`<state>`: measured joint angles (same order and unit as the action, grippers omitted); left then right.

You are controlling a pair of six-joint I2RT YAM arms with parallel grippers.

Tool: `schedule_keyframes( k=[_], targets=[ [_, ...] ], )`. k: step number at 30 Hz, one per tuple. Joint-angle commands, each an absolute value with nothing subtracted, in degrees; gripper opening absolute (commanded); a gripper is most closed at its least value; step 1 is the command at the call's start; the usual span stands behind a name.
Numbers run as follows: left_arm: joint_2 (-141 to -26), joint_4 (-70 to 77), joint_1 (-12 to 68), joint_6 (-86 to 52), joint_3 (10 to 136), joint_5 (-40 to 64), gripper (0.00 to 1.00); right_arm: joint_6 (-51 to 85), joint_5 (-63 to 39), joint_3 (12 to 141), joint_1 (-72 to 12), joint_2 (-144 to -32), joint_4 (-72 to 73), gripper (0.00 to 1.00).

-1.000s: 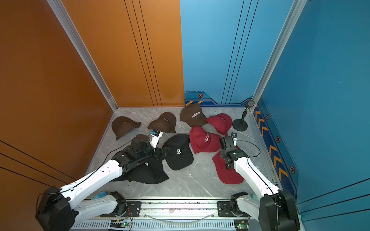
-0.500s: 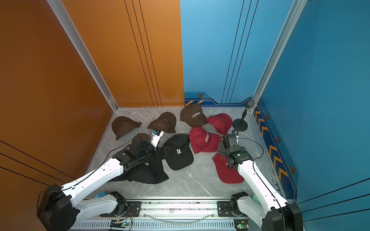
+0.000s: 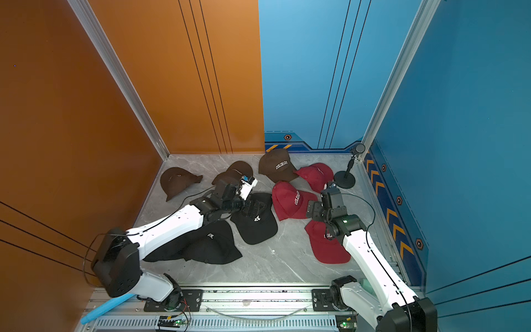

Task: Stack the baseball caps by color
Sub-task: Place the baseball cap at the center of the board, then pick up the baseball cap from the center of the board.

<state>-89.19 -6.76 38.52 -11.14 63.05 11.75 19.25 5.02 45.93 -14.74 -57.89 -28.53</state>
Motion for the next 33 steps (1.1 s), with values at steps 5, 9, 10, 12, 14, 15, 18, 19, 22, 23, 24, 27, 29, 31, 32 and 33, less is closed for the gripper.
schedule_keyframes(
  k=[5, 9, 10, 12, 14, 15, 18, 19, 22, 23, 24, 27, 29, 31, 32, 33],
  targets=[
    [-101.6, -10.0, 39.0, -16.9, 75.1, 13.9, 0.98, 16.7, 0.1, 45.4, -15.2, -55.7, -26.5, 1.0],
    [-107.8, -14.8, 39.0, -17.6, 82.2, 14.2, 0.98, 16.4, 0.4, 45.1, -15.2, -55.3, -26.7, 1.0],
    [-109.0, -15.3, 38.9, -17.7, 83.4, 14.1, 0.98, 16.3, 0.4, 45.0, -15.1, -55.0, -26.6, 1.0],
    [-111.4, -16.2, 38.9, -17.8, 85.9, 14.4, 0.98, 16.3, 0.4, 44.4, -15.1, -54.5, -26.0, 1.0],
    [-113.3, -16.7, 38.8, -17.9, 88.1, 14.8, 0.98, 16.4, 0.3, 44.0, -15.0, -54.4, -25.4, 1.0],
    [-114.2, -17.0, 38.8, -18.0, 89.2, 15.1, 0.98, 16.3, 0.3, 43.9, -15.0, -54.5, -25.2, 1.0],
    [-116.3, -17.0, 38.8, -18.3, 91.7, 16.1, 0.99, 16.3, 0.3, 44.0, -15.0, -54.8, -25.0, 1.0],
    [-116.9, -17.0, 38.8, -18.4, 92.4, 16.3, 0.99, 16.3, 0.2, 44.0, -15.0, -54.8, -25.0, 1.0],
    [-118.6, -17.0, 38.6, -18.8, 94.1, 17.1, 0.97, 16.2, 0.2, 43.9, -14.9, -54.8, -24.8, 1.0],
    [-119.1, -17.0, 38.5, -19.0, 94.6, 17.4, 0.96, 16.1, 0.1, 43.9, -14.9, -54.8, -24.8, 1.0],
    [-119.6, -17.0, 38.3, -19.3, 94.9, 17.5, 0.94, 16.0, 0.1, 43.9, -14.9, -54.8, -24.8, 1.0],
    [-120.2, -16.3, 38.0, -19.8, 95.5, 18.0, 0.92, 15.9, 0.0, 43.5, -14.9, -54.7, -24.5, 1.0],
    [-120.5, -15.1, 37.8, -20.3, 95.5, 18.8, 0.91, 15.9, -0.1, 43.1, -14.9, -54.7, -24.3, 1.0],
    [-120.8, -13.2, 37.7, -21.0, 95.3, 20.3, 0.89, 15.9, -0.2, 42.9, -14.8, -54.7, -24.1, 1.0],
    [-120.9, -12.3, 37.7, -21.2, 95.2, 21.4, 0.88, 15.9, -0.2, 42.9, -14.8, -54.7, -24.1, 1.0],
    [-121.0, -11.5, 37.7, -21.6, 95.1, 22.5, 0.88, 15.8, -0.3, 42.7, -14.8, -54.7, -24.2, 1.0]
  ],
)
